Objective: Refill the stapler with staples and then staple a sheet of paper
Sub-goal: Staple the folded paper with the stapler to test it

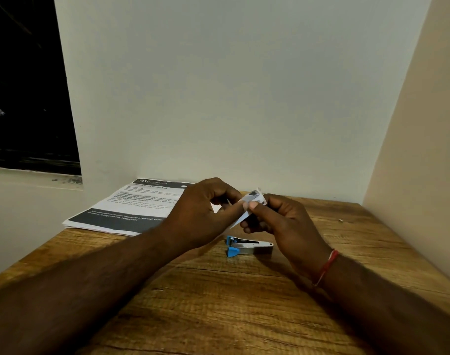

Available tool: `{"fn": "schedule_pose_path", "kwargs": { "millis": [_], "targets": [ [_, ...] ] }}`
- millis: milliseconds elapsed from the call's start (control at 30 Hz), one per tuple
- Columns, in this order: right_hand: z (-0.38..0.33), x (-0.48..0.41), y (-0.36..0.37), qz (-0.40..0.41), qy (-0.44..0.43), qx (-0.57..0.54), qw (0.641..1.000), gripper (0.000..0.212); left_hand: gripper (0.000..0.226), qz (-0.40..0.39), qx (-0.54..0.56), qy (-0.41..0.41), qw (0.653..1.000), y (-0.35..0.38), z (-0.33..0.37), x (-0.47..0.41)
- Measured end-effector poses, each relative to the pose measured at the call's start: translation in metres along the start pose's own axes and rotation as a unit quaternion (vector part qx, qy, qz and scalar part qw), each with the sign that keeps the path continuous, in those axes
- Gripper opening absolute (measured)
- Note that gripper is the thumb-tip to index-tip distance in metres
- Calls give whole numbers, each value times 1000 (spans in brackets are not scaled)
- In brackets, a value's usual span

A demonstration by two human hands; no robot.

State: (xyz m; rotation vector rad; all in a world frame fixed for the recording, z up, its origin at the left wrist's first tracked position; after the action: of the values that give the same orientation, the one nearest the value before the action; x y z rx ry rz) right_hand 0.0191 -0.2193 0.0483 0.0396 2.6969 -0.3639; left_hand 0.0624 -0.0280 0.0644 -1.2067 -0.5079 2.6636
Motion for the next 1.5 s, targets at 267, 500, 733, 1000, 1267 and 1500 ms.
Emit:
{"fn": "schedule_pose_path", "kwargs": {
  "millis": [267, 500, 733, 1000, 1267, 1500],
  "targets": [
    [-3, 2, 4, -16, -11, 22, 1000, 25, 8, 12, 11, -7, 1000, -2, 2, -1],
    [0, 1, 2, -12, 4, -11, 1000, 25, 16, -9, 43, -39, 998, -2, -1, -2],
    [3, -5, -5, 3, 34, -143, 989, 31, 22, -13, 116, -177, 977, -12, -23, -6],
    [7, -7, -12, 57, 70, -179, 980, 35, 9, -62, 287, -257, 921, -1, -30, -1],
    [13, -8, -9, 55, 114, -117, 985, 24, 14, 18, 181, -197, 963, -14, -25, -1],
    [13, -9, -16, 79, 126, -123, 981, 24, 21, 9, 191, -167, 967, -14, -25, -3]
  ]
}}
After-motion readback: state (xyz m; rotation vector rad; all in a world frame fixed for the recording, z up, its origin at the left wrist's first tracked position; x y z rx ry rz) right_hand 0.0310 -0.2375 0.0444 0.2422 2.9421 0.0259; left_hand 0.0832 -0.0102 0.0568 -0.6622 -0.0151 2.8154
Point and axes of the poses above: each hand's wrist, its own x-axis away from the middle knuckle, its own y-axis out of the palm, z = x × y, the point moved 5 cm from there along -x, towards the middle knuckle, and after that the axes turned 7 degrees about x, right-handed, at the moved point
